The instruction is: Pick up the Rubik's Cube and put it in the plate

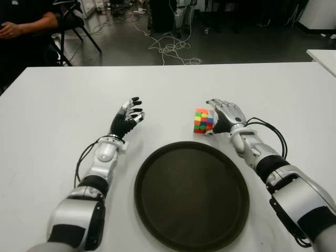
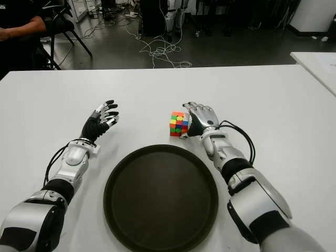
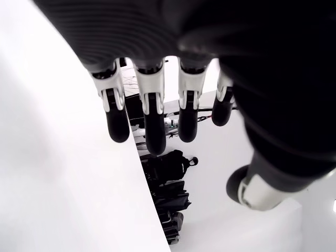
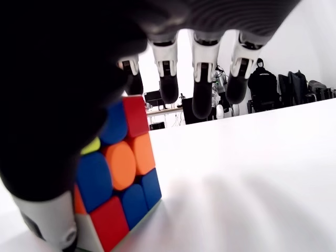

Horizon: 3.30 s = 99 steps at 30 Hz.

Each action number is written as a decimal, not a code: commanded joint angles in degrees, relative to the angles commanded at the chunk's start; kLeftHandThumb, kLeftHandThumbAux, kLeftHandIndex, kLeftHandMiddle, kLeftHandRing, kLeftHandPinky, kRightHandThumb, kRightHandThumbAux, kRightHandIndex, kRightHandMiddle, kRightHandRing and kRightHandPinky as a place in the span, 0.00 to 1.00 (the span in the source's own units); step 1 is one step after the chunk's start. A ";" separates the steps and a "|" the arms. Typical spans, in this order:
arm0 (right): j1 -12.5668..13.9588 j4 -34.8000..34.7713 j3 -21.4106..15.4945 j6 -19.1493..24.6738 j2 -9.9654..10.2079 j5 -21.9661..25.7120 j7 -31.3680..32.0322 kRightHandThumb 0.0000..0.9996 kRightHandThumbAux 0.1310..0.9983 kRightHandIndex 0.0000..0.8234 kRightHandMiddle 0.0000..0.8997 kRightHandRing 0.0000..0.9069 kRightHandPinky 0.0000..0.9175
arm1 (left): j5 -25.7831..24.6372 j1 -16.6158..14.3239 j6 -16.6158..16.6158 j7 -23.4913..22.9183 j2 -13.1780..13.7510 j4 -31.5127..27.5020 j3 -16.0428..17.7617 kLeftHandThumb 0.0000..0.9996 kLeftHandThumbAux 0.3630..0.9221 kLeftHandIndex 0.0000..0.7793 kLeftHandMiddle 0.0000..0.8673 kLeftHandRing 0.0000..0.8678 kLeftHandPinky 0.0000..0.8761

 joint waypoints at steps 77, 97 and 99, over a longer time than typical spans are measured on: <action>3.89 -7.83 1.81 -3.52 0.85 -0.17 2.41 0.00 0.76 0.13 0.18 0.21 0.22 | 0.18 0.00 -0.88 1.28 -0.13 0.21 -0.56 0.02 0.56 0.15 0.20 0.21 0.20; 2.74 -3.22 -0.33 -3.58 1.66 2.04 0.35 0.00 0.73 0.17 0.21 0.25 0.27 | 0.58 0.35 -1.93 1.28 0.44 0.31 -0.81 0.02 0.50 0.14 0.18 0.19 0.18; 1.91 -0.83 -1.21 -3.98 1.54 2.80 0.47 0.00 0.72 0.18 0.22 0.25 0.26 | 0.53 0.39 -1.91 1.17 0.46 0.34 -0.78 0.02 0.49 0.14 0.18 0.19 0.18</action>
